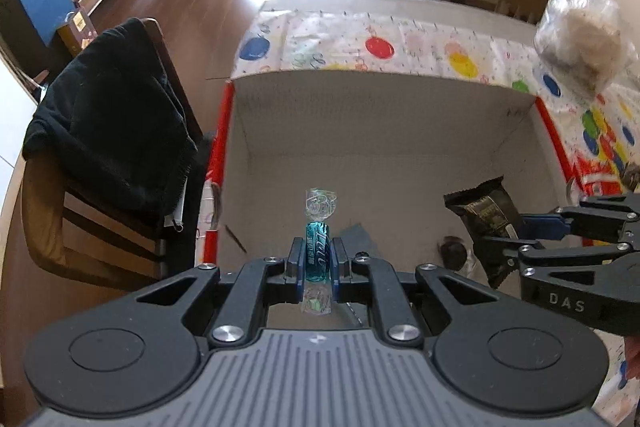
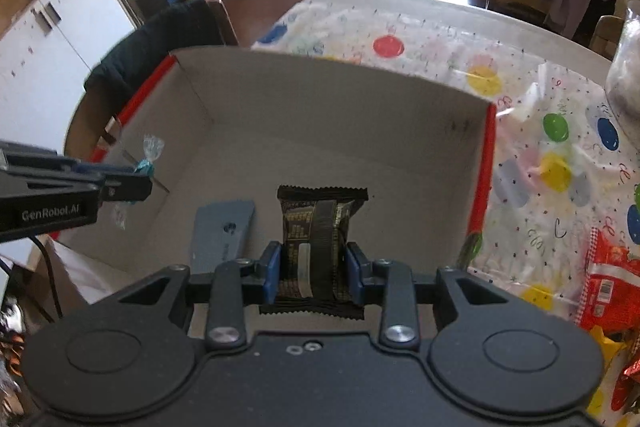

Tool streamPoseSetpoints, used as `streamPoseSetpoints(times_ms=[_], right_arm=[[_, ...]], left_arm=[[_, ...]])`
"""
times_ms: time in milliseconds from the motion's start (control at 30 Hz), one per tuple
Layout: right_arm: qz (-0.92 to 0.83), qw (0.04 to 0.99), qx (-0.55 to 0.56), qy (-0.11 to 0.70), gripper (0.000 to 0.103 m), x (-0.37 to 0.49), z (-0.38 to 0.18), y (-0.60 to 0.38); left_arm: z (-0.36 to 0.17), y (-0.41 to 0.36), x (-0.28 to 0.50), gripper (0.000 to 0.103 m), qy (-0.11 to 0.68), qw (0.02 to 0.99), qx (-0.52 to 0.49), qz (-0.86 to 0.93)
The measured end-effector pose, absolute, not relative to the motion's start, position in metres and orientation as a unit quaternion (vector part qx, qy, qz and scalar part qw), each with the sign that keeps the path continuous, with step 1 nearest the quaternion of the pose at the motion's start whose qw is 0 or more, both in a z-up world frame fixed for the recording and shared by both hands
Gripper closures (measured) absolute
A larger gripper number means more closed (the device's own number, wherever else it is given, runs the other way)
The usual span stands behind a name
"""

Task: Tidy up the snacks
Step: 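Carry the candy and chocolate bar into the box while opening both tools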

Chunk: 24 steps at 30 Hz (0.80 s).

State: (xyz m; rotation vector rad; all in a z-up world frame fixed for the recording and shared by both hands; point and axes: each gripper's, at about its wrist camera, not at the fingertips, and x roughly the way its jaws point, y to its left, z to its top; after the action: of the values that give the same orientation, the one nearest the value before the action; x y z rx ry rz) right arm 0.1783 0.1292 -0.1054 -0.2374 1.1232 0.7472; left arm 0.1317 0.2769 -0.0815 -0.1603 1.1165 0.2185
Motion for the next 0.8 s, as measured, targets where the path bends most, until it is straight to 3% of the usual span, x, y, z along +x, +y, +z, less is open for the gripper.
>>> streamPoseSetpoints(times_ms=[800], right_arm=[[0.353,0.767,-0.127,0.520,0.067,0.174,-0.107,0.133]], left_arm=[[-0.091,0.265,0.138,0.091,0.544,0.831,-0.060,0.094]])
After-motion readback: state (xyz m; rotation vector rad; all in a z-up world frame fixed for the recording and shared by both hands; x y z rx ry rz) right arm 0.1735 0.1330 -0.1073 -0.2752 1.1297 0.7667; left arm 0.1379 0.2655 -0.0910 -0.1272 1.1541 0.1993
